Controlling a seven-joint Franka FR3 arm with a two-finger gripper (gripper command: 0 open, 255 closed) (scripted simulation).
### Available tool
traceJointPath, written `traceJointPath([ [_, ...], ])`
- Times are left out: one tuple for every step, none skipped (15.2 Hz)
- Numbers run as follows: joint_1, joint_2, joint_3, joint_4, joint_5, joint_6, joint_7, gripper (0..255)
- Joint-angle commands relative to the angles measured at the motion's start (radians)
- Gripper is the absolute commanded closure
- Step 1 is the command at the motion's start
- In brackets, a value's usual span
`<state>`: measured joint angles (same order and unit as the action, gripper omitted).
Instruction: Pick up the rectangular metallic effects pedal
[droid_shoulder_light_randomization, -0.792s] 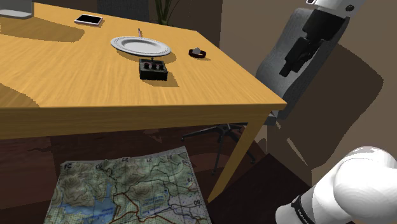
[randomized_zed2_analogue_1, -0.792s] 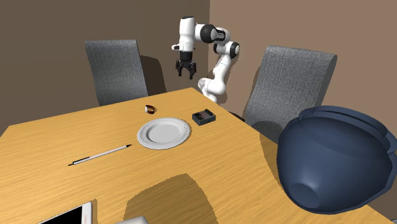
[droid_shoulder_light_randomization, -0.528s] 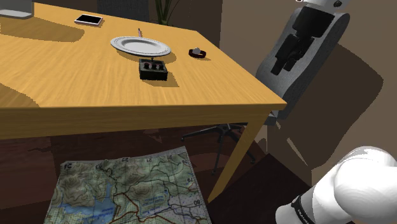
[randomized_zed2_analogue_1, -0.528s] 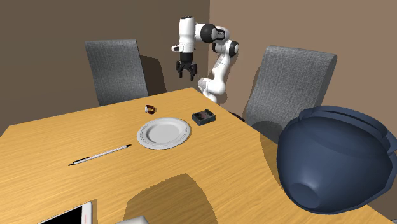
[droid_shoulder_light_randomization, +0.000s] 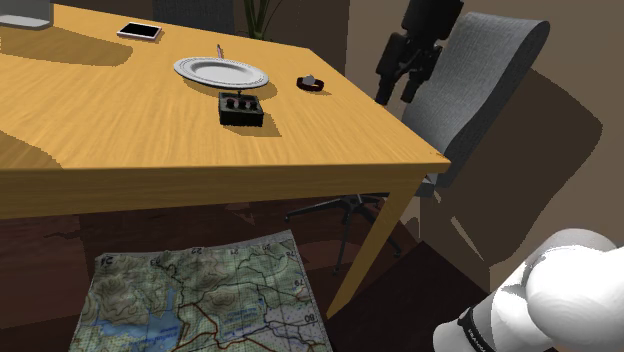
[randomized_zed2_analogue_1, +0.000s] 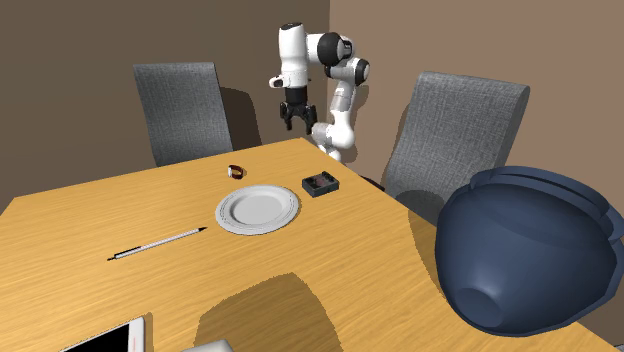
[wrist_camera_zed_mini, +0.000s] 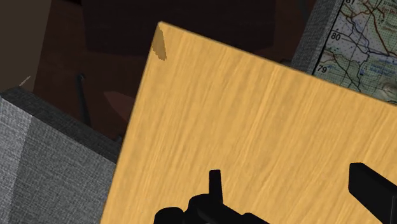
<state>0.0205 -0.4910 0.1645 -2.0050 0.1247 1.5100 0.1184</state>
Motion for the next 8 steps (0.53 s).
traceJointPath([
  [0.009, 0.070, 0.028, 0.060, 0.020, -0.007, 0.038, 0],
  [0.013, 0.108, 0.040, 0.094, 0.027, -0.012, 0.056, 0],
  [0.017, 0.146, 0.053, 0.130, 0.034, -0.018, 0.074, 0],
  [0.021, 0.184, 0.065, 0.167, 0.040, -0.024, 0.093, 0],
  [0.025, 0.224, 0.077, 0.206, 0.045, -0.031, 0.111, 0],
  [0.030, 0.263, 0.089, 0.246, 0.049, -0.039, 0.130, 0],
  [0.036, 0.304, 0.100, 0.288, 0.052, -0.047, 0.150, 0],
  [0.041, 0.346, 0.112, 0.331, 0.054, -0.056, 0.169, 0],
])
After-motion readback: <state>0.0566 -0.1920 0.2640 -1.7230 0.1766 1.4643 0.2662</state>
